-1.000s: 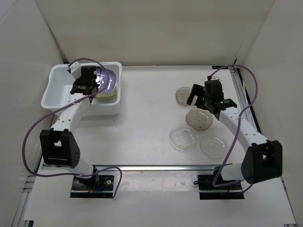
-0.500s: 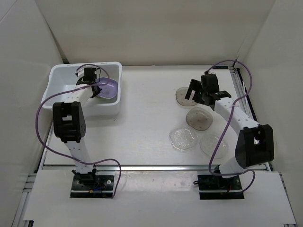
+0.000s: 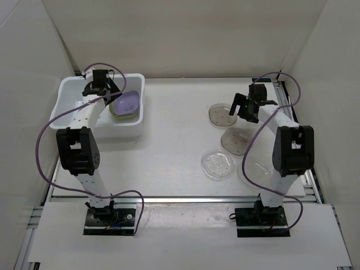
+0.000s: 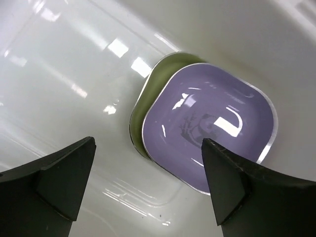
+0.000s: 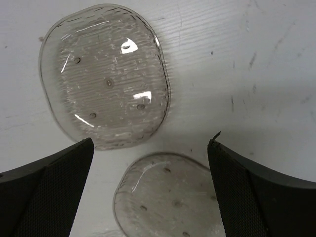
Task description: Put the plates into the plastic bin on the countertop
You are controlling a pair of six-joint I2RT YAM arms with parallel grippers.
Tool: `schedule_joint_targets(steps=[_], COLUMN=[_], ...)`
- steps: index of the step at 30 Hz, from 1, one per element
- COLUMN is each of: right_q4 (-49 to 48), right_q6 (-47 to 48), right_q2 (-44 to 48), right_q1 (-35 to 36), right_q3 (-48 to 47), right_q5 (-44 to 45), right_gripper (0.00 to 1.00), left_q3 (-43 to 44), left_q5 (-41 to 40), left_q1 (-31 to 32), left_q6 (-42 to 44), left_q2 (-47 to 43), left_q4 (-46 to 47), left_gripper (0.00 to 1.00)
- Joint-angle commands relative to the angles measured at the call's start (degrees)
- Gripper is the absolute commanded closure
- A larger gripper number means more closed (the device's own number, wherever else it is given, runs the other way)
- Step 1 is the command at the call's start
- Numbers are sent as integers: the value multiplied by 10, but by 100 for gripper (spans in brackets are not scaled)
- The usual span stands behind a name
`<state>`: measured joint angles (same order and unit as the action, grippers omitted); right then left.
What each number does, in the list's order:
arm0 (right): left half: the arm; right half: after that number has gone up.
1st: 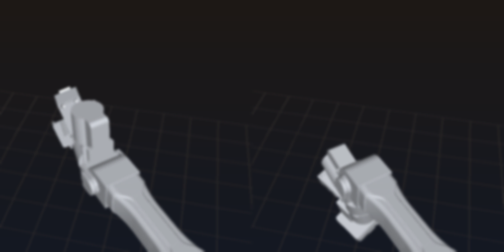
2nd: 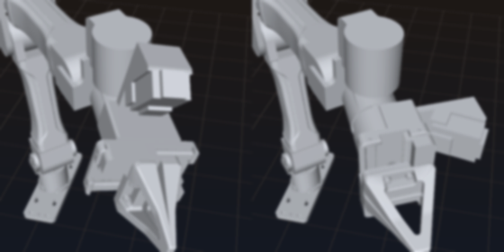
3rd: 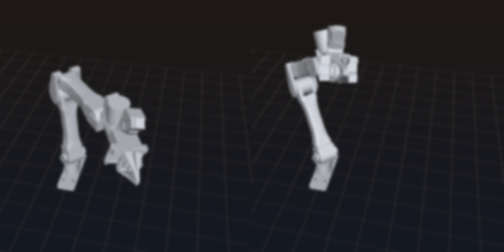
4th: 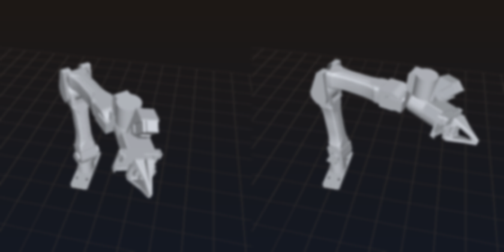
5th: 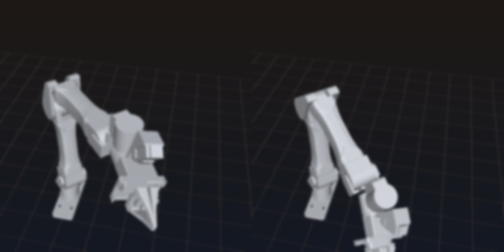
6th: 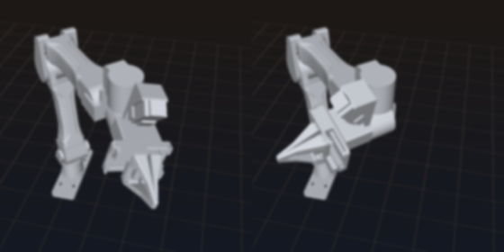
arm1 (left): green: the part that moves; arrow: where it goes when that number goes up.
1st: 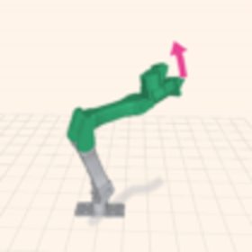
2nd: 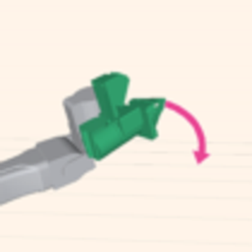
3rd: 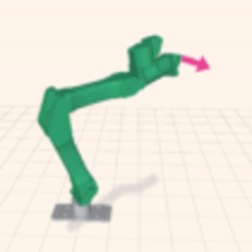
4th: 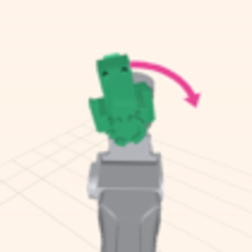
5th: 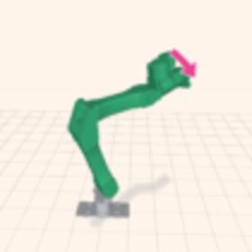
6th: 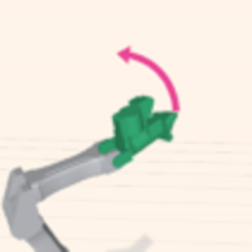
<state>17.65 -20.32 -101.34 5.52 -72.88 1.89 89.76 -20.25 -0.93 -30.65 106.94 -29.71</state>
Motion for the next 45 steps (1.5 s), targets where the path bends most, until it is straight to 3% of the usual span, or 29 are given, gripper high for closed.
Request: schedule_joint_targets(steps=[1,8,16,18,22,23,25,26,27,38,45], right_q4=[-18,-51,-75,-85,-103,-106,-118,-120,-124,-173,-159], right_q6=[52,41,15,10,-6,-8,-15,-18,-22,-55,-53], right_q2=[-57,-148,-198,-203,-207,-205,-200,-193,-187,-59,51], right_q1=[-9,-38,-36,-38,-36,-34,-36,-34,-38,-27,29], right_q3=[-50,-101,-92,-93,-90,-92,-92,-92,-92,-27,38], right_q5=[-40,-103,-146,-169,-198,-200,-205,-205,-207,-337,-327], right_gripper=[2,12,32,48,63,75,84,97,100,100,100], left_q3=[21,-24,-61,-63,-64,-66,-70,-71,-71,-103,-96], left_q5=[11,70,135,142,145,147,151,152,154,248,276], left_q1=[6,104,203,218,240,243,252,254,256,265,291], left_q6=[32,93,132,132,135,135,136,137,138,96,72], left_q2=[-101,-161,-190,-192,-197,-197,-197,-197,-194,-162,-113], left_q4=[0,12,39,42,42,44,44,44,42,93,132], left_gripper=[1,1,1,1,1,1,1,1,1,1,1])
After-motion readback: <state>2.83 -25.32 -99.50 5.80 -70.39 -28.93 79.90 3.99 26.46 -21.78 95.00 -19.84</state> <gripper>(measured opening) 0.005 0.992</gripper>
